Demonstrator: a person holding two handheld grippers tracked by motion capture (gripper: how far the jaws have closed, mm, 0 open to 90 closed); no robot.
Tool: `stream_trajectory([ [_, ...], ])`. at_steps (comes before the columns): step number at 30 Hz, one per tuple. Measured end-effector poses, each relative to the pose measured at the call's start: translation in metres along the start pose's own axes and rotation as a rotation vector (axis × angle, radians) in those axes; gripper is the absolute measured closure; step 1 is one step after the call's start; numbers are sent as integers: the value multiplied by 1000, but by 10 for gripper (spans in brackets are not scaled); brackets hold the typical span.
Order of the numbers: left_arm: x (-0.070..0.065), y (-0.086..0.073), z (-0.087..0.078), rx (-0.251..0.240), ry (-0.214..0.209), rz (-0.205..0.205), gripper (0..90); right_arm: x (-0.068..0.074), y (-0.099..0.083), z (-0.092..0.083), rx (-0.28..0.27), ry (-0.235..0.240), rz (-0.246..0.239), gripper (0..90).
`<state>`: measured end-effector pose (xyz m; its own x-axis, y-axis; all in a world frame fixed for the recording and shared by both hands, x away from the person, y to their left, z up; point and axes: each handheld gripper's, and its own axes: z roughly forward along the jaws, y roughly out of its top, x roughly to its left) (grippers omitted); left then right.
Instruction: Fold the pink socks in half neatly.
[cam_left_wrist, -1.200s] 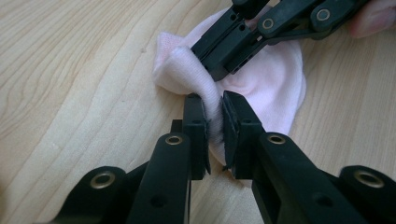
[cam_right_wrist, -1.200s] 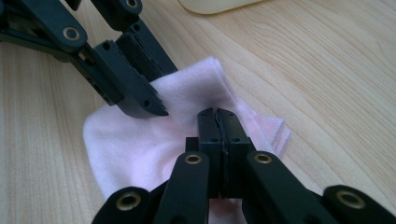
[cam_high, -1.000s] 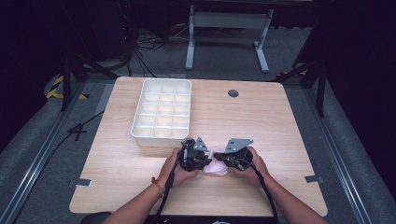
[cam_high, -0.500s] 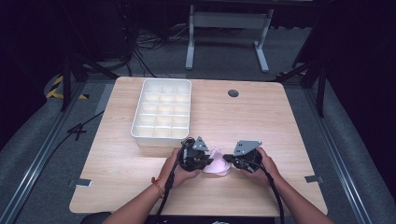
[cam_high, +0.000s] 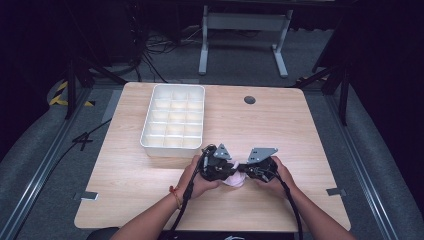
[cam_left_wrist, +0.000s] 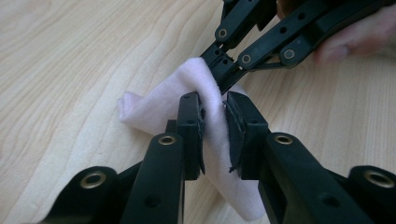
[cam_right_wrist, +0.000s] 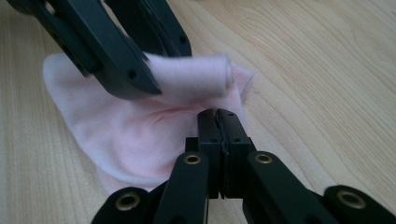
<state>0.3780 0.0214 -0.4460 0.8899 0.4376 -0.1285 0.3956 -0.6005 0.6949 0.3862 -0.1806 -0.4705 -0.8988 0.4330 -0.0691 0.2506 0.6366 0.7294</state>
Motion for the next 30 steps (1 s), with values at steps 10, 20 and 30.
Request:
stream_trajectory([
  [10,5,-3,-3,-6,24,-17,831,2,-4,-25,-13,39,-56,864],
  [20,2,3,2,-35,24,-24,827,7,-6,-9,37,77,-84,893],
  [30,-3,1,9,-46,32,-22,824,6,-5,-18,38,65,-63,875],
])
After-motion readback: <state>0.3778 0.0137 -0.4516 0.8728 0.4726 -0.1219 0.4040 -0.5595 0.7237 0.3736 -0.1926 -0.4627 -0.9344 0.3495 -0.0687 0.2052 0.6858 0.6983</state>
